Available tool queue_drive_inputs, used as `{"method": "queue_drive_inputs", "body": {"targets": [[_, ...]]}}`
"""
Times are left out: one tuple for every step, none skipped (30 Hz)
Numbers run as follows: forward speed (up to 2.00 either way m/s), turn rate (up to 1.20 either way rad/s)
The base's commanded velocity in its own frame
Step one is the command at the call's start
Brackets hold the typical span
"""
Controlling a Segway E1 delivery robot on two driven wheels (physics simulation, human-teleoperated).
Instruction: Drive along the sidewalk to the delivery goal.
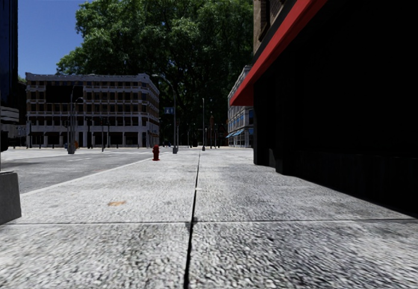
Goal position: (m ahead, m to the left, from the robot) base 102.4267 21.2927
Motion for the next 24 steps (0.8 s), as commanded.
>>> {"method": "queue_drive_inputs", "body": {"targets": [[2.00, 0.00], [2.00, 0.00], [2.00, 0.00], [2.00, 0.00], [2.00, 0.00], [2.00, 0.00], [2.00, 0.00], [2.00, 0.00], [2.00, 0.00], [2.00, 0.00], [2.00, 0.00], [2.00, 0.00], [2.00, 0.00], [2.00, 0.00], [2.00, 0.00], [2.00, 0.00], [2.00, 0.00], [2.00, 0.00], [2.00, 0.00], [2.00, 0.00], [2.00, 0.00], [2.00, 0.00], [2.00, 0.00], [2.00, 0.00]]}}
